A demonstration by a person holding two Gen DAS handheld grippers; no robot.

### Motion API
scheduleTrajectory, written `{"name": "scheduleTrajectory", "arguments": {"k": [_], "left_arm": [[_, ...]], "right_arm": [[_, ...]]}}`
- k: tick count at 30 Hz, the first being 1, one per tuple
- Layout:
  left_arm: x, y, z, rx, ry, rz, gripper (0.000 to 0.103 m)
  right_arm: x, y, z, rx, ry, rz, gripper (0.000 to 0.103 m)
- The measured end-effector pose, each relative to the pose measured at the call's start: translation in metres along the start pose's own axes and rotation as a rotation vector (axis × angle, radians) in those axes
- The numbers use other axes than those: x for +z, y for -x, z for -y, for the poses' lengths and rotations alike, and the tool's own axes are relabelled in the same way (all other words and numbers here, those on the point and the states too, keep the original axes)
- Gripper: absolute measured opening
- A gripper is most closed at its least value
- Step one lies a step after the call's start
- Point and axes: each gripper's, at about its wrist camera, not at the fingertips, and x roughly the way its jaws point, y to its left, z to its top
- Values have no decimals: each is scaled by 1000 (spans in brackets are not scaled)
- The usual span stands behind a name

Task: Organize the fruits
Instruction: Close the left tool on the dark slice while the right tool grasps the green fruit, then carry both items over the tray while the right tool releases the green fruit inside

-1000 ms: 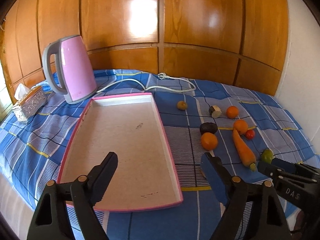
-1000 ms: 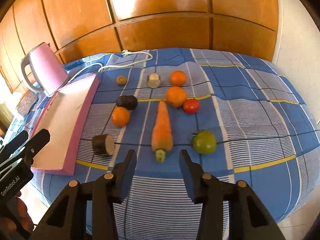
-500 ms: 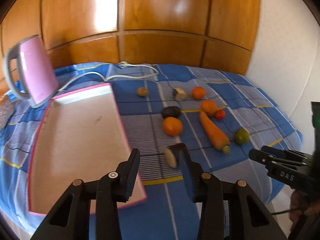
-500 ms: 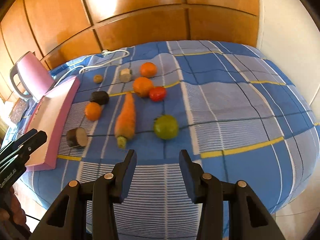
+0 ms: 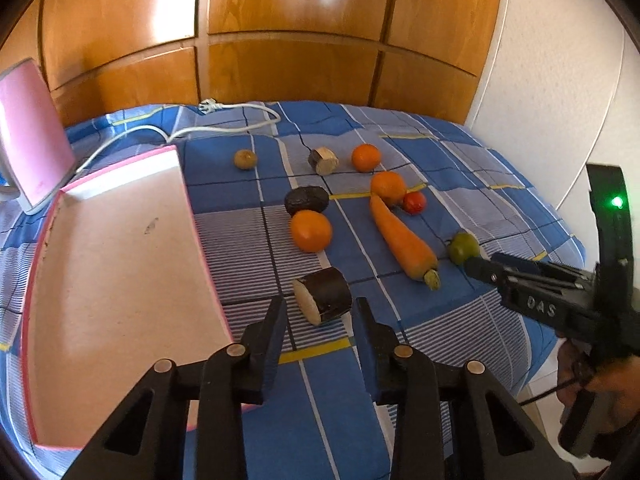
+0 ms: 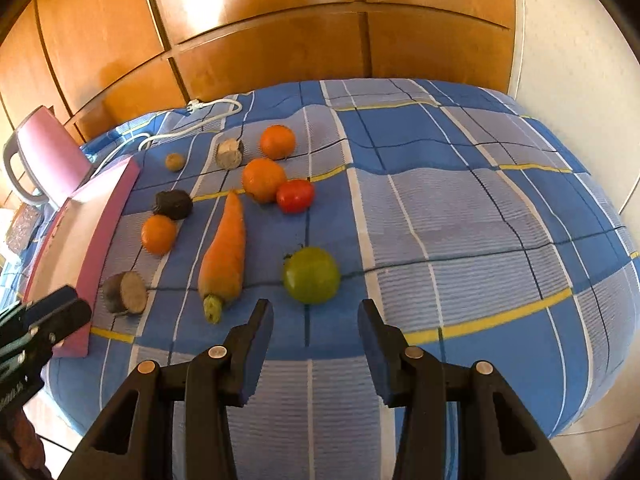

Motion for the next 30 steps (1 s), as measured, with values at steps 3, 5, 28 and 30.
{"name": "scheduleTrajectory", "arguments": {"k": [3, 5, 28, 30], "left_arm": [[2, -6, 5, -3, -32, -12, 34], [4, -10, 8, -1, -48, -14, 34], [11, -29, 8, 14, 5, 6, 30], [12, -24, 8, 10, 12, 21, 30]], "right_arm": [[5, -6, 1, -2, -1, -2, 45], [8, -10, 1, -2, 4, -4, 45], [9, -13, -2, 67, 27, -19, 34], [8, -8, -4, 64, 34, -10, 34]]}}
